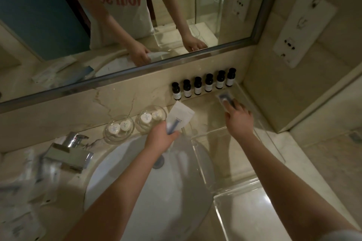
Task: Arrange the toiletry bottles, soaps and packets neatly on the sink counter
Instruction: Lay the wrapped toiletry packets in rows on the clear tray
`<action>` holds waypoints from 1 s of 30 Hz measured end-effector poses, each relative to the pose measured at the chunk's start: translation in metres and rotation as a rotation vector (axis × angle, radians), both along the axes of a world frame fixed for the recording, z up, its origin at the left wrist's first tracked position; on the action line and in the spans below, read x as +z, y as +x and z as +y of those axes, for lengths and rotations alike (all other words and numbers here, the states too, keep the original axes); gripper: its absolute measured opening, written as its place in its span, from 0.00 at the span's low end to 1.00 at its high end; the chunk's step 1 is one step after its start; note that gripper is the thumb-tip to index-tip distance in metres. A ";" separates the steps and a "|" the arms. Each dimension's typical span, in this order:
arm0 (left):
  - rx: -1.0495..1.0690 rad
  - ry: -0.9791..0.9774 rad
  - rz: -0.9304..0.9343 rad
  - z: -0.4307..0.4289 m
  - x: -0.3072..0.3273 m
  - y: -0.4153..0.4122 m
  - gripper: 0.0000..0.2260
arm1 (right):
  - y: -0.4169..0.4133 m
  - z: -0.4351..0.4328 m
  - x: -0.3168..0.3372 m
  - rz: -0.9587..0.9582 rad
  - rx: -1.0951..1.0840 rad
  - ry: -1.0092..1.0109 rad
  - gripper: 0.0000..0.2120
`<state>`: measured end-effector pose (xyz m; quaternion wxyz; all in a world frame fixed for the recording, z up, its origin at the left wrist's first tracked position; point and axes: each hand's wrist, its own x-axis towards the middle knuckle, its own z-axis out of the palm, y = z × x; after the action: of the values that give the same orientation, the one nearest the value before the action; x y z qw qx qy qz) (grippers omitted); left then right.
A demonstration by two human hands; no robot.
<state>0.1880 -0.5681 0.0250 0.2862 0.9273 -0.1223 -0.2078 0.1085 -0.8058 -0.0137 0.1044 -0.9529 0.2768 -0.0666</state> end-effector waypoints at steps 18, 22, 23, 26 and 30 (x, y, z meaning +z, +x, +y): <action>-0.418 0.365 -0.254 -0.051 0.036 0.011 0.19 | 0.010 0.038 0.048 -0.287 0.217 0.898 0.15; -0.501 0.465 -0.351 -0.058 0.044 0.017 0.21 | 0.009 0.040 0.044 -0.366 0.146 1.086 0.07; -0.489 0.465 -0.387 -0.058 0.044 0.019 0.23 | 0.006 0.040 0.043 -0.393 0.103 1.132 0.06; -0.347 0.337 -0.481 -0.054 0.039 0.021 0.35 | -0.004 0.043 0.035 -0.511 -0.037 1.257 0.08; 0.198 -0.181 -0.038 -0.063 0.026 0.009 0.41 | -0.012 0.049 0.023 -0.642 -0.224 1.343 0.08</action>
<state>0.1968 -0.6307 0.0505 0.3855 0.9090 -0.0536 -0.1491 0.0965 -0.7567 0.0092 0.7311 -0.5844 0.3092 -0.1683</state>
